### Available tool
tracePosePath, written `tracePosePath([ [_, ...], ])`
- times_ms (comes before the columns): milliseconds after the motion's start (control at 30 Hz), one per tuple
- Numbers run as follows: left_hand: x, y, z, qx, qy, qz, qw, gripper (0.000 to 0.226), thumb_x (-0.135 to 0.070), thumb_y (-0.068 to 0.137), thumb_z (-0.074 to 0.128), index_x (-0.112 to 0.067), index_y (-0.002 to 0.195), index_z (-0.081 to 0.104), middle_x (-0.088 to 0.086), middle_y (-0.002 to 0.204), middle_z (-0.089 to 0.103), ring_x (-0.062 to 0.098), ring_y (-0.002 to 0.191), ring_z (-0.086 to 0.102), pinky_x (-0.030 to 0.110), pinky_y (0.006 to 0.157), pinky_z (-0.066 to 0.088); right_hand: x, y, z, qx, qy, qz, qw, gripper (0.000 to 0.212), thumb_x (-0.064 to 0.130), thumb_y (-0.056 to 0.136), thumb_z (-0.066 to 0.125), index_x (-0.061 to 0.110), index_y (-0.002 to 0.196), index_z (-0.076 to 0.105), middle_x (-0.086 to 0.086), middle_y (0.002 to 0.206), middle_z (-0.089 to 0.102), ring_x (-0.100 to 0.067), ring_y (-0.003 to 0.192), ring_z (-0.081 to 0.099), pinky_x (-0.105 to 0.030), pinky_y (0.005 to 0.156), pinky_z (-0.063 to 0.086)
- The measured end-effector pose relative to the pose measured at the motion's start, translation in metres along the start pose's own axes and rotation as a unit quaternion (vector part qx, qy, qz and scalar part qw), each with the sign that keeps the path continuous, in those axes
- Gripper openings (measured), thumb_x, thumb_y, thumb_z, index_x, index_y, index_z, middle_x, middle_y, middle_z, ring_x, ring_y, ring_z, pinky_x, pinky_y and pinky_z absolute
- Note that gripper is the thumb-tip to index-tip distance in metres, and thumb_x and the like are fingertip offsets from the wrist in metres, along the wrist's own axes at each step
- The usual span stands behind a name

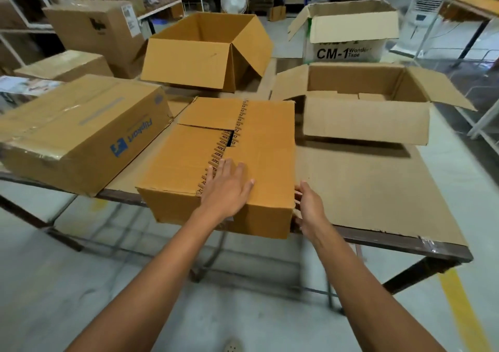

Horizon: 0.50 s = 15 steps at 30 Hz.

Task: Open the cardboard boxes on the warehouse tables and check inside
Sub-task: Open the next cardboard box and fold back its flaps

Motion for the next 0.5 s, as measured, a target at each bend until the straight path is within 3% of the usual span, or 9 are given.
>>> tracePosePath([
  [133, -0.008, -0.024, 0.002, -0.008, -0.003, -0.014, 1.0, 0.071, -0.064, 0.1, 0.014, -0.023, 0.157, 0.02, 0.01, 0.166, 0.014, 0.025, 0.154, 0.008, 0.049, 0.123, 0.003, -0.062, 0.007, -0.022, -0.075, 0.035, 0.025, 0.996, 0.019, 0.022, 0.074, 0.064, 0.008, 0.064, 0.068, -0.008, 0.066, 0.064, -0.026, 0.068, 0.058, -0.037, 0.055, 0.04],
  [200, -0.009, -0.034, 0.003, -0.011, -0.007, -0.023, 1.0, 0.071, -0.065, 0.099, 0.017, -0.024, 0.157, 0.021, 0.009, 0.166, 0.014, 0.024, 0.154, 0.008, 0.047, 0.123, 0.002, -0.091, 0.003, -0.026, -0.065, 0.035, 0.077, 0.994, 0.02, 0.029, 0.079, 0.067, 0.009, 0.073, 0.069, -0.008, 0.071, 0.062, -0.023, 0.066, 0.053, -0.033, 0.051, 0.034],
  [267, -0.009, -0.042, 0.003, -0.008, -0.012, -0.031, 0.999, 0.071, -0.066, 0.099, 0.02, -0.025, 0.157, 0.021, 0.008, 0.167, 0.014, 0.023, 0.154, 0.008, 0.047, 0.123, 0.003, -0.101, -0.013, -0.025, -0.036, 0.071, 0.142, 0.987, 0.029, 0.041, 0.091, 0.063, 0.013, 0.094, 0.068, -0.006, 0.081, 0.063, -0.02, 0.067, 0.053, -0.027, 0.051, 0.036],
  [333, -0.009, -0.048, 0.003, -0.003, -0.014, -0.035, 0.999, 0.072, -0.067, 0.098, 0.021, -0.025, 0.157, 0.021, 0.007, 0.166, 0.014, 0.024, 0.154, 0.01, 0.048, 0.123, 0.003, -0.101, -0.023, -0.021, 0.02, 0.126, 0.198, 0.972, 0.033, 0.049, 0.096, 0.054, 0.02, 0.111, 0.063, -0.006, 0.096, 0.066, -0.023, 0.086, 0.061, -0.031, 0.067, 0.048],
  [400, -0.009, -0.051, 0.0, 0.0, -0.017, -0.036, 0.999, 0.074, -0.068, 0.097, 0.022, -0.025, 0.157, 0.022, 0.007, 0.166, 0.015, 0.024, 0.153, 0.012, 0.049, 0.123, 0.004, -0.096, -0.023, -0.021, 0.053, 0.169, 0.212, 0.961, 0.035, 0.049, 0.1, 0.048, 0.022, 0.118, 0.06, -0.008, 0.103, 0.069, -0.024, 0.096, 0.065, -0.037, 0.086, 0.051],
  [500, -0.008, -0.049, -0.008, 0.0, -0.023, -0.035, 0.999, 0.072, -0.067, 0.098, 0.024, -0.026, 0.157, 0.024, 0.006, 0.166, 0.018, 0.024, 0.153, 0.014, 0.049, 0.123, 0.006, -0.082, -0.025, -0.017, 0.068, 0.156, 0.211, 0.963, 0.042, 0.053, 0.099, 0.047, 0.019, 0.118, 0.062, -0.011, 0.105, 0.071, -0.025, 0.097, 0.066, -0.039, 0.084, 0.054],
])
Point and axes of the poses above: each hand's wrist, its own y-axis towards the middle knuckle, its own z-axis out of the palm, x = y × z, the point moved 2 cm from there along y, towards the middle knuckle
